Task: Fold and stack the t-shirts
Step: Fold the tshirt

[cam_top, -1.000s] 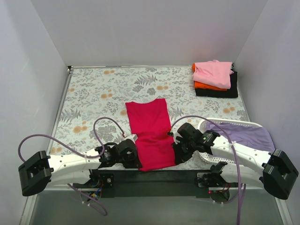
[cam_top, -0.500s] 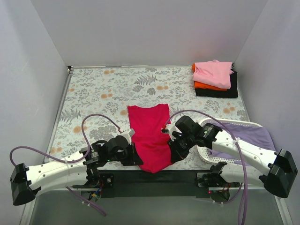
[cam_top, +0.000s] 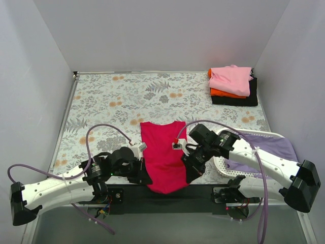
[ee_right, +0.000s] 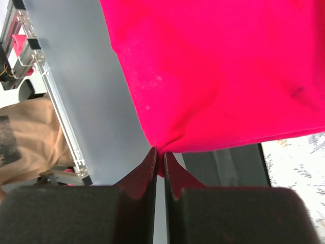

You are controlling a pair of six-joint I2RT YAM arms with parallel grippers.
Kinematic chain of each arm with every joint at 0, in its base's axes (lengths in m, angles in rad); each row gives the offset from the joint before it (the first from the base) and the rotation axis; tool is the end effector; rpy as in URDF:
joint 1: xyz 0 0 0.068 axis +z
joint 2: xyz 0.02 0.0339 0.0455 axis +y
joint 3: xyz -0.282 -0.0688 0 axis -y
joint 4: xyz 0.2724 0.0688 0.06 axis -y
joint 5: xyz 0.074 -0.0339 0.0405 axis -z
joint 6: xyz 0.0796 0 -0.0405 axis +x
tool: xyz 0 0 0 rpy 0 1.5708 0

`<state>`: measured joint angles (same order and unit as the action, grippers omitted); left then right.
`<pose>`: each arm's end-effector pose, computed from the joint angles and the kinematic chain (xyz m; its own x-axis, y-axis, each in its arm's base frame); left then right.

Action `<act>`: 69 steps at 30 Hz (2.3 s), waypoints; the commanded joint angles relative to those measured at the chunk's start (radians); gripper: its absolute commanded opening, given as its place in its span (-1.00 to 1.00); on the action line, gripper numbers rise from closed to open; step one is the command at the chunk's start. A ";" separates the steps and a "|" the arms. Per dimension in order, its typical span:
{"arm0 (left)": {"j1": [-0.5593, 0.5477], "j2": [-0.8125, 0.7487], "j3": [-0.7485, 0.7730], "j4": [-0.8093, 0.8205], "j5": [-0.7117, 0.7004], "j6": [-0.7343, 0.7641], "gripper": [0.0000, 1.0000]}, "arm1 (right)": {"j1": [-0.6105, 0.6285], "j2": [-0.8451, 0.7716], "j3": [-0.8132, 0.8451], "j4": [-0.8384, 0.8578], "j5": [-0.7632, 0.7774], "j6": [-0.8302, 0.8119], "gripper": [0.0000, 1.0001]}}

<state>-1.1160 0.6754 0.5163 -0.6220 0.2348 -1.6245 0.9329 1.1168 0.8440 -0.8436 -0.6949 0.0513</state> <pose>0.0650 -0.1751 0.1993 -0.9283 -0.3124 0.2017 -0.3596 0.6166 -0.7003 0.0985 0.2184 0.2299 -0.5746 -0.7090 -0.4088 -0.7560 0.2684 0.5971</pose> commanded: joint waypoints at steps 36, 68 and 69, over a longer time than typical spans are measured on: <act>0.352 0.214 0.008 0.574 -0.394 0.219 -1.00 | -0.267 0.265 0.316 0.397 0.374 0.009 -0.97; 0.668 0.729 0.125 0.838 -0.117 0.328 -1.00 | -0.413 0.630 0.477 0.448 0.360 -0.036 -0.97; 0.671 0.739 0.131 0.838 -0.117 0.331 -1.00 | -0.417 0.637 0.480 0.449 0.360 -0.036 -0.97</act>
<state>-0.4618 1.3952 0.5995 0.1883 0.1070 -1.3212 0.5285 1.7405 1.2762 -0.4290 -0.3241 0.0372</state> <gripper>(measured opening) 0.057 0.024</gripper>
